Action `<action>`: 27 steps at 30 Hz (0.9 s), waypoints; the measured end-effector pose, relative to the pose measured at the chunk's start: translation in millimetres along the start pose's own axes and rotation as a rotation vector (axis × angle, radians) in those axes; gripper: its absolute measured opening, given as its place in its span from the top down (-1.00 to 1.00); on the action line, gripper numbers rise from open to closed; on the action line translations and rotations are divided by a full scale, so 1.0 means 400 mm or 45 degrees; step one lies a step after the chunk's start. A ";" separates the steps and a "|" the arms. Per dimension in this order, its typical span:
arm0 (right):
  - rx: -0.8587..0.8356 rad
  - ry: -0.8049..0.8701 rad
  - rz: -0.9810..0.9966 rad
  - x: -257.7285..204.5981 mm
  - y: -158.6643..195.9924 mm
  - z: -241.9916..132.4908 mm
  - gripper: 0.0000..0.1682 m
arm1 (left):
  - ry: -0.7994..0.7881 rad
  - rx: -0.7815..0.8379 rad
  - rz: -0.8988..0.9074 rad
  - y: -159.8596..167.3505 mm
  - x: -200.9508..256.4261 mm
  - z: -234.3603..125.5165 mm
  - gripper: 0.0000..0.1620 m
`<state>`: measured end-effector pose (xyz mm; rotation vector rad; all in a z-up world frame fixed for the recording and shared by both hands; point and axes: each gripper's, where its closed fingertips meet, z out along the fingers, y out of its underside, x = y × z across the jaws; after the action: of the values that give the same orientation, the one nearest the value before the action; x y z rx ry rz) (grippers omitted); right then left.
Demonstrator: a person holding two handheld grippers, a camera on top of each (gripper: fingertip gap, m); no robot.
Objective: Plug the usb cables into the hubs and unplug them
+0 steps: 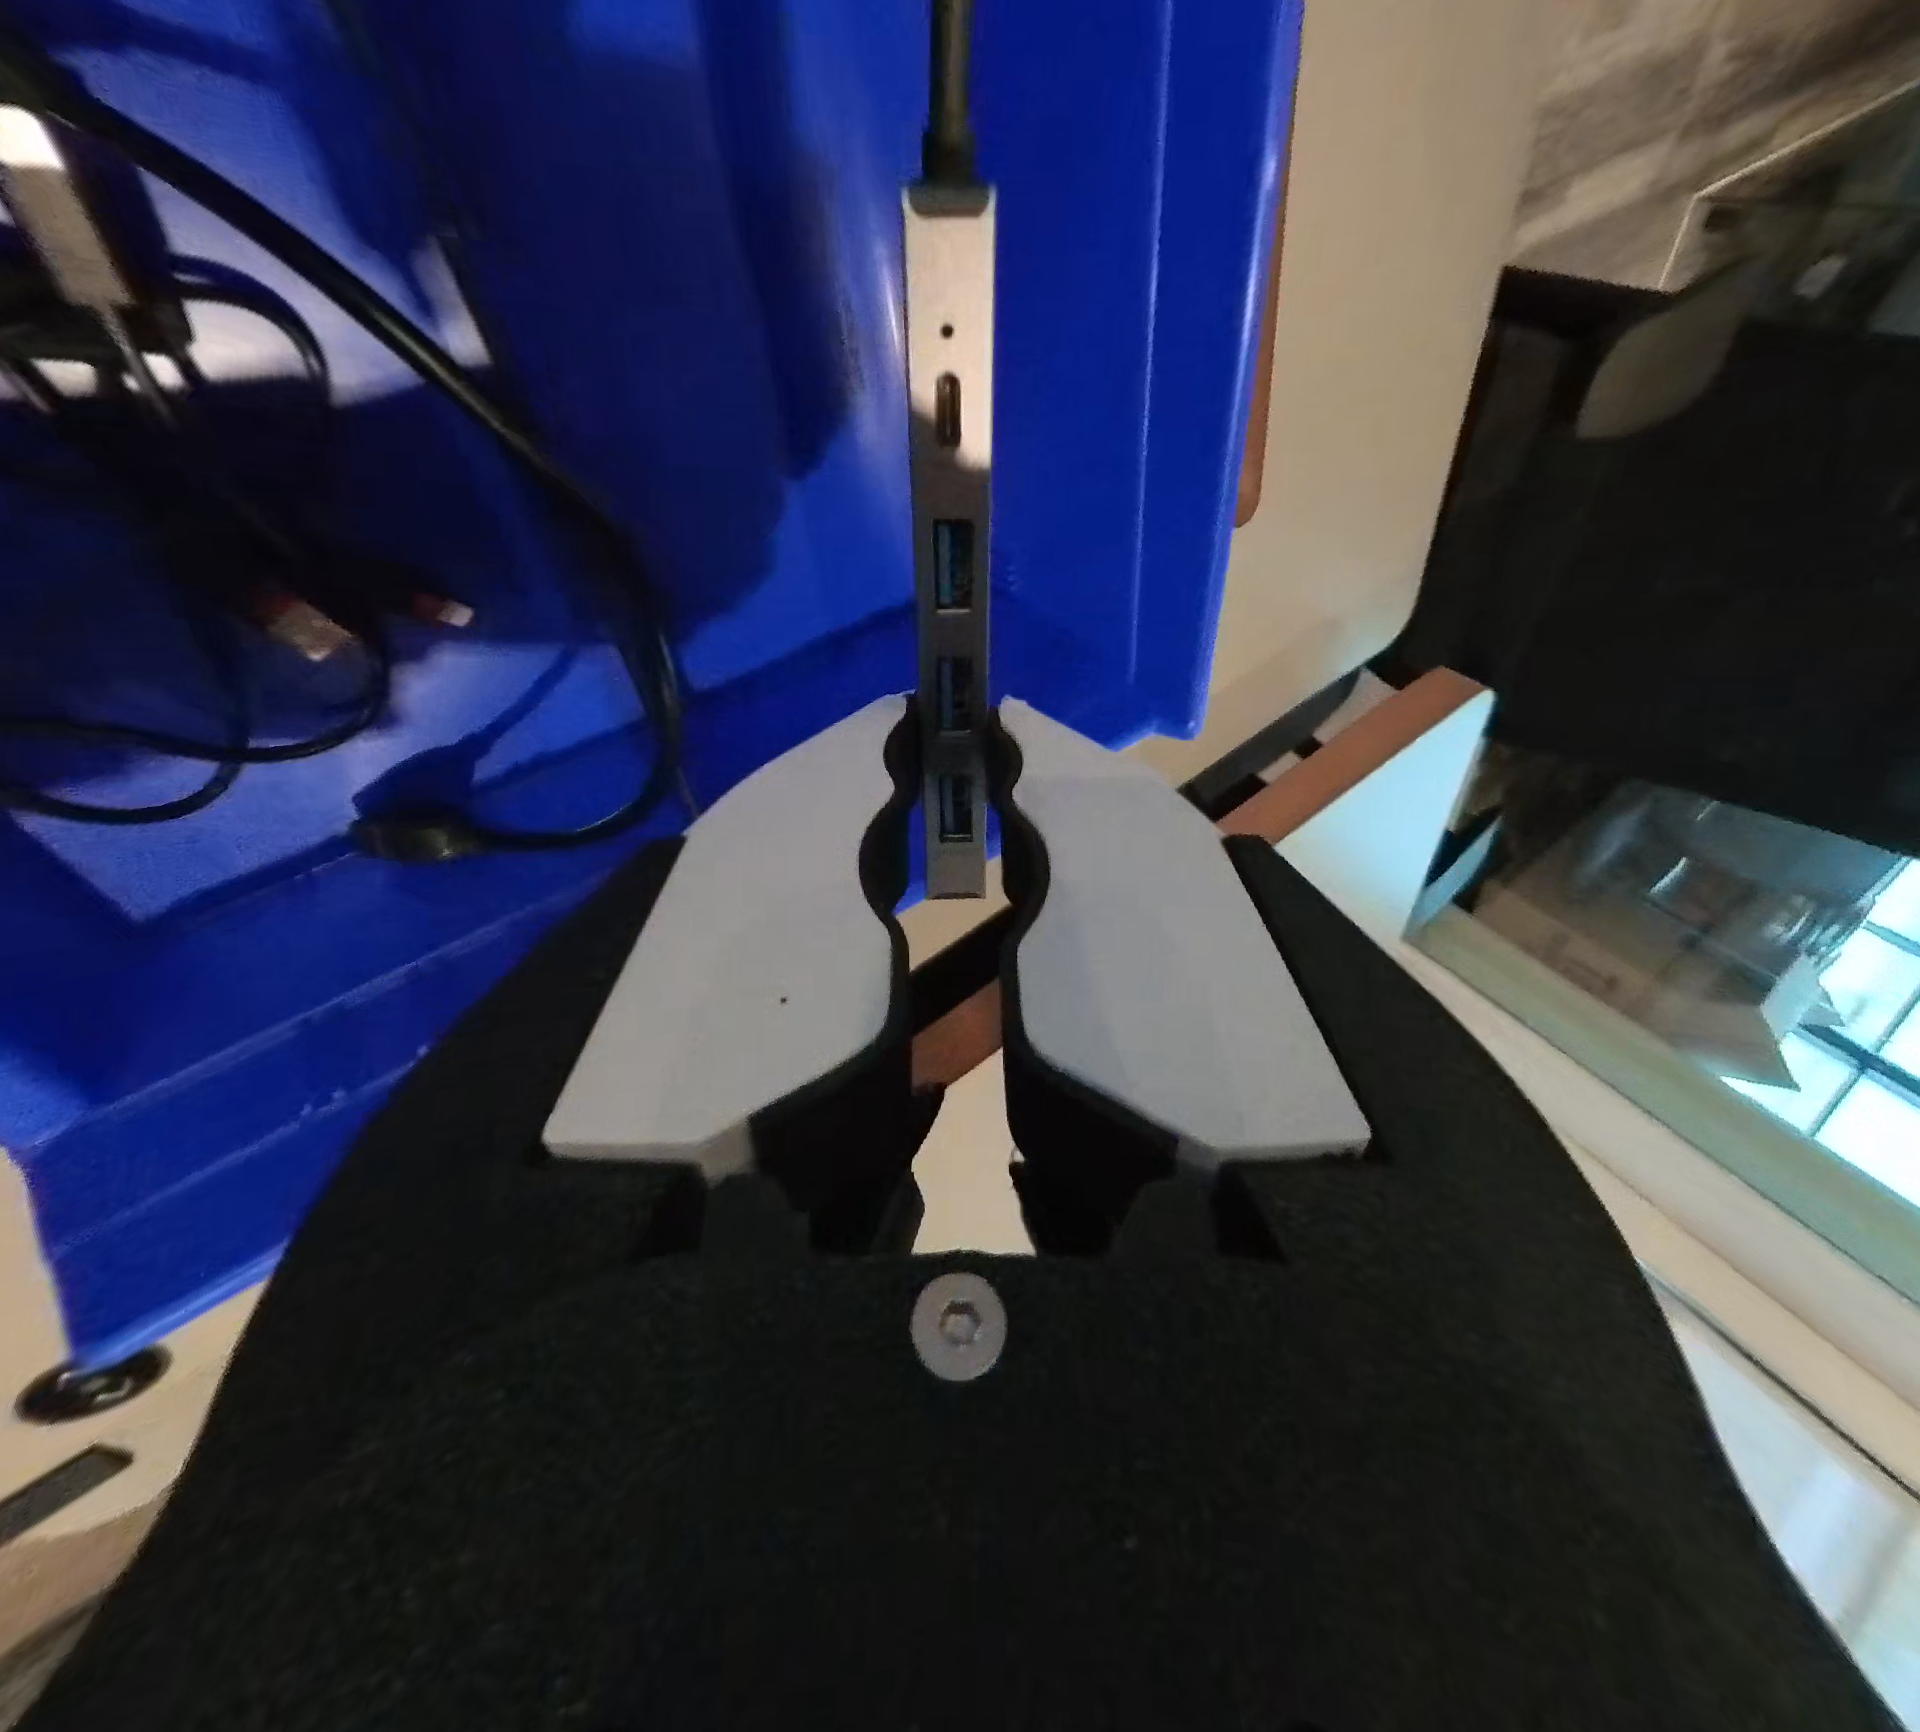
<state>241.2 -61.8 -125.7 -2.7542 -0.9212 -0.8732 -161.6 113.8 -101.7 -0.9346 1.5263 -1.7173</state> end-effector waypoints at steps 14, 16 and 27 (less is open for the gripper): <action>0.271 0.160 0.134 0.026 -0.181 -0.111 0.61 | -0.023 -0.009 -0.022 0.003 -0.016 0.000 0.73; 0.416 0.191 0.132 0.000 -0.294 -0.169 0.61 | -0.045 -0.019 -0.020 0.006 -0.022 -0.001 0.73; 1.115 -0.079 0.434 -0.285 -0.763 -0.210 0.42 | -0.234 -0.116 -0.008 0.053 -0.086 -0.009 0.73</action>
<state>-51.4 103.2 -142.5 -2.0682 -0.5991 -0.2262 -146.0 142.4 -126.2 -1.1127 1.4908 -1.5306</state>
